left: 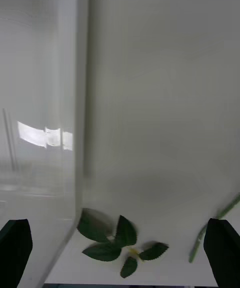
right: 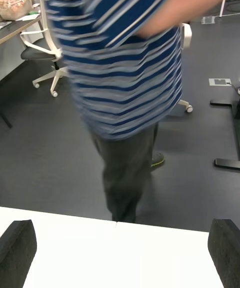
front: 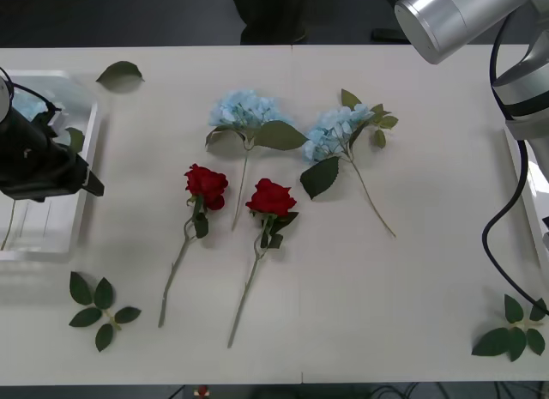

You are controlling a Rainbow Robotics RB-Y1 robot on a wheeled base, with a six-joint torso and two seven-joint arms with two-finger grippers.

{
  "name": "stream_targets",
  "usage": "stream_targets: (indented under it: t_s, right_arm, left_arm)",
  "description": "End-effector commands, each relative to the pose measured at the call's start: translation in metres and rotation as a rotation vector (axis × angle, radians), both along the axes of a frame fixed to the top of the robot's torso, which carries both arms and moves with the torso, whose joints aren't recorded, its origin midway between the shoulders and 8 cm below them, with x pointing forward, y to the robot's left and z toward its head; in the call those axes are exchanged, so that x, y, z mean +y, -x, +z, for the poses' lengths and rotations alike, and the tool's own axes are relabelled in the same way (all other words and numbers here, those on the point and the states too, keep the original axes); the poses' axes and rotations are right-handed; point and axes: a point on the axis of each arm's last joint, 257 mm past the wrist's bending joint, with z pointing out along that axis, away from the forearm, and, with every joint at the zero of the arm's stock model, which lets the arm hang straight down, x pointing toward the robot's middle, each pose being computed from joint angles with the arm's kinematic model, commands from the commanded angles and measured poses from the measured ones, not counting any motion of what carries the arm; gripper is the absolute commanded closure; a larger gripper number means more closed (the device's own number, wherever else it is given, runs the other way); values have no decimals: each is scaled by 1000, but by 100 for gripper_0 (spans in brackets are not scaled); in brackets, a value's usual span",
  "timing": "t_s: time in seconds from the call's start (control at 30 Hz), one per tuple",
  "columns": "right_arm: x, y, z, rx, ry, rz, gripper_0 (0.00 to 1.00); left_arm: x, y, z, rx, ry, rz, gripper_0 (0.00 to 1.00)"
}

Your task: Place the red flowers into the right box and the blue flowers into the left box. If a person shows an open palm, hand one flower to the person first, then continue sorting.

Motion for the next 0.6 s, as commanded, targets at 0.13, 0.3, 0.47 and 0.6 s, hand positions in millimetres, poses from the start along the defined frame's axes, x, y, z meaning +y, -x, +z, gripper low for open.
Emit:
stream_targets:
  t_s: [0.13,0.3,0.47,0.6]
  right_arm:
    - [-10,10,20,59,-33,39,0]
    - [-24,46,9,231,-15,74,0]
    - [-34,109,-22,478,16,128,0]
    - [-51,164,-55,648,83,135,0]
  left_arm:
    - [-84,-11,14,-63,140,-18,0]
    - [-84,-11,14,-63,140,-18,0]
    - [-84,-11,14,-63,140,-18,0]
    - [-109,2,-12,-3,116,-49,0]
